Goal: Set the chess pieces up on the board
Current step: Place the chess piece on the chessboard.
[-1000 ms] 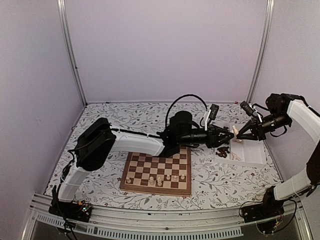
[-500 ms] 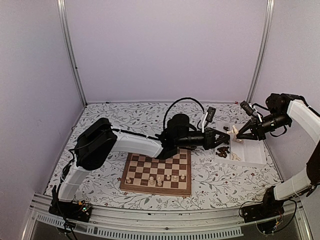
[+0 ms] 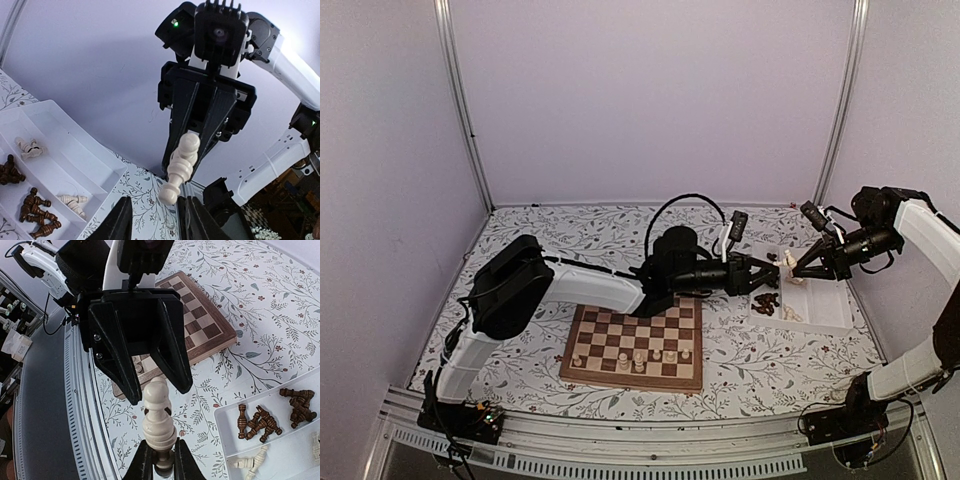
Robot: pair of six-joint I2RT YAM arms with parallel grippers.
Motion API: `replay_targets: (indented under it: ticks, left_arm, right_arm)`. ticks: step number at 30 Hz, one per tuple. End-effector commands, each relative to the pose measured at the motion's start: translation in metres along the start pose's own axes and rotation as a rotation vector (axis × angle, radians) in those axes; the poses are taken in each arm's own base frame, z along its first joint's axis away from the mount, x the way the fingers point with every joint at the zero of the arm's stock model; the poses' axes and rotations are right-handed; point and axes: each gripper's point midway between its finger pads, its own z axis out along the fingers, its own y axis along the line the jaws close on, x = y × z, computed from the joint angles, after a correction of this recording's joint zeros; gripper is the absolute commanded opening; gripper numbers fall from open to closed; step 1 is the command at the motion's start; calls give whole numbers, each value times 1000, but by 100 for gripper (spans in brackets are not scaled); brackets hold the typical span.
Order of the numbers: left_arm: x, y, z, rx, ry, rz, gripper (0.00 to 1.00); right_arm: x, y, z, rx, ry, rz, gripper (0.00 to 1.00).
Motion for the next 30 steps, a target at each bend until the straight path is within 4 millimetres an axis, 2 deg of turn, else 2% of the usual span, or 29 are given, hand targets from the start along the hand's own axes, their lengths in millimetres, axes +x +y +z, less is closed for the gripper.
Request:
replay_targets:
  ticks: [1,10,23,27,30]
  left_arm:
    - [-28,-14,-1,36,-48,34,36]
    - [-31,-25,2,88,-47,47,33]
    - [-33,-21,1,49,-47,33,11]
    - [-41,-18,-10,-20,-29,33,6]
    - [-51,-19,-28,-103,16,55,5]
  right_arm:
    - [-10,6,-3,-14,-37,-43,8]
    - [-10,3,-2,-7,-39,-37,8]
    - [-11,0,-2,1,-42,-31,7]
    - [-14,-2,-3,14,-44,-31,7]
    - [-15,-10,-2,35,-48,-28,6]
